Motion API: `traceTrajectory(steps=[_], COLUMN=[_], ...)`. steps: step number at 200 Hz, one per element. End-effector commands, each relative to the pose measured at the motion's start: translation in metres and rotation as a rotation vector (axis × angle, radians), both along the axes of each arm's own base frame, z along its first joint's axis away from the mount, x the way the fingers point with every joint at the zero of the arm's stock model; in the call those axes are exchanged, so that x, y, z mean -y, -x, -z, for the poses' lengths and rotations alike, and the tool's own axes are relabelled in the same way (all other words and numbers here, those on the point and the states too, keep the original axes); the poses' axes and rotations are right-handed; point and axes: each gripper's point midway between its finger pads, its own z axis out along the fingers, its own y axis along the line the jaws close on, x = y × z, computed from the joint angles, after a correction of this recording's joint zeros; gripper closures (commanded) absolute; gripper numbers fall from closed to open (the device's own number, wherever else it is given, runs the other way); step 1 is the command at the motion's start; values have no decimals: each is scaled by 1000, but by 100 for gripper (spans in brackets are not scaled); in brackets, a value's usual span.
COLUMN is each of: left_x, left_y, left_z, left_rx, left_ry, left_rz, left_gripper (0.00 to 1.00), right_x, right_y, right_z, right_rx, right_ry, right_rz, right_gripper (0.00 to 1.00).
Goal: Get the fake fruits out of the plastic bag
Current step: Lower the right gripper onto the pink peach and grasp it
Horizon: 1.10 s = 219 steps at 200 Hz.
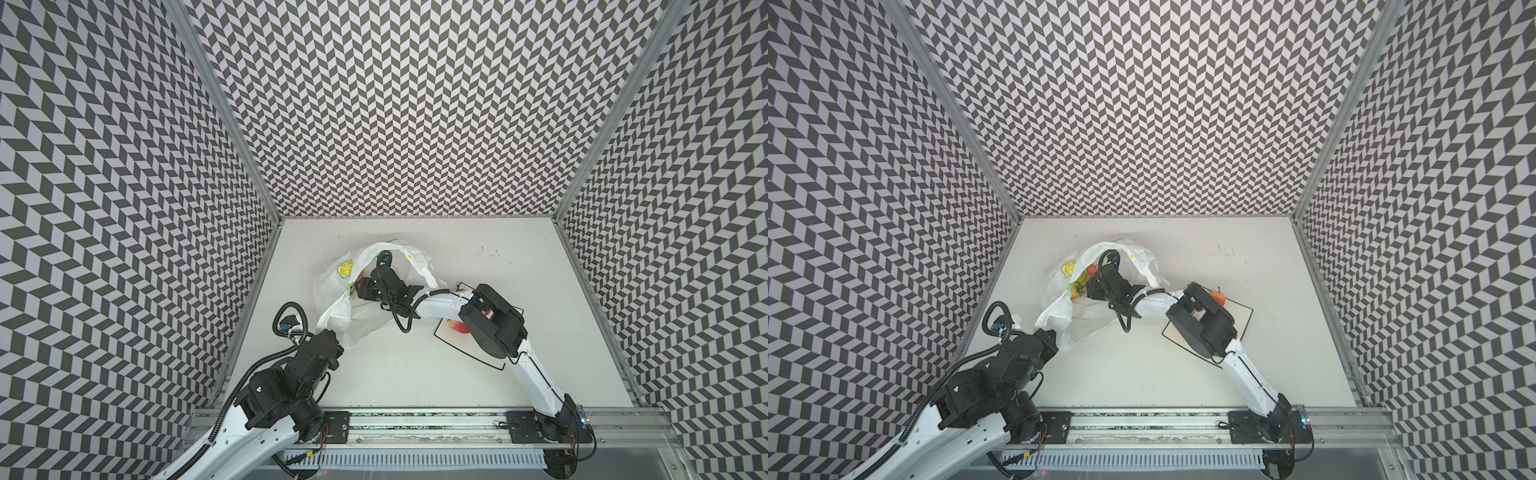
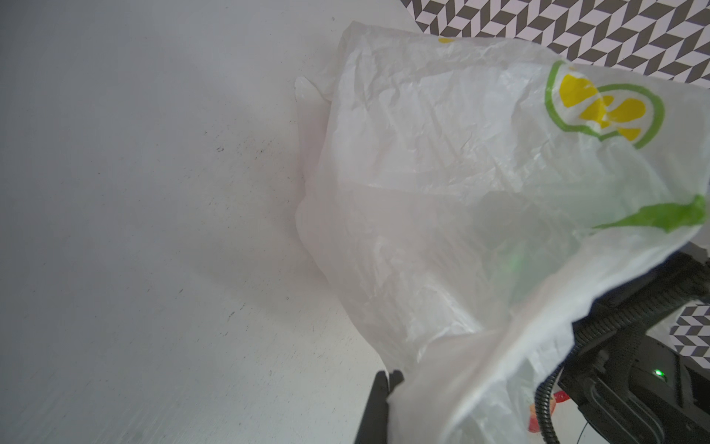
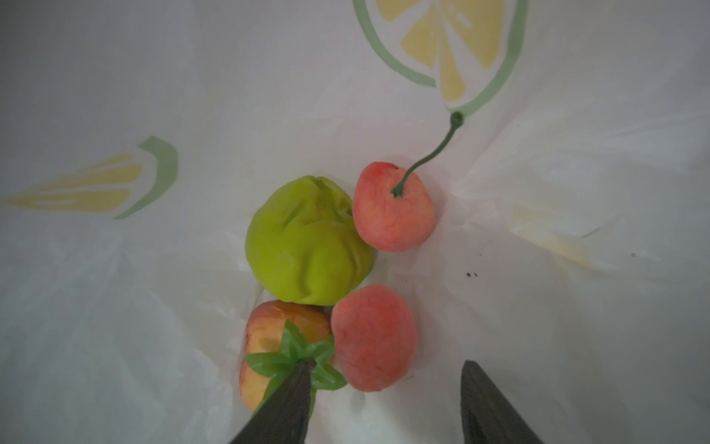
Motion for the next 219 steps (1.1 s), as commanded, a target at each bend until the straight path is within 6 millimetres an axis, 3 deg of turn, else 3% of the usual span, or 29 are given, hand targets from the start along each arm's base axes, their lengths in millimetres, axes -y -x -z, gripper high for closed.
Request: traceTrajectory(steps=[1,71,108,137,169,197,219], left_x=[-3,2,2,3,5,9,12], left_y=[0,-2,-2,-3,-4,-7,-9], left_z=[-6,-7,-7,-7,-4,-2,-1], left_rx=[16,31,33,37,40,50,59], left_ry=[-3,14,15,19,24,34,39], left_rz=[-9,8,9,9,13,19,24], left_gripper=[100,100,100,100,100,100,100], right_x=[-15,-25,-24,-23,-22,-12,2], right_y=[-2,-9,-7,-3,5,24,44], right_z=[-1,30,30,14,-25,-59,-74], right_rx=[-9,-56,-61,-48,-12,33,67], right_ry=[-57,-36,-43,-62,-110,-152,-161], right_rz=[-13,-5,-7,-23,-65,-93,-113], right_gripper=[41,45,53,56,57,58,58])
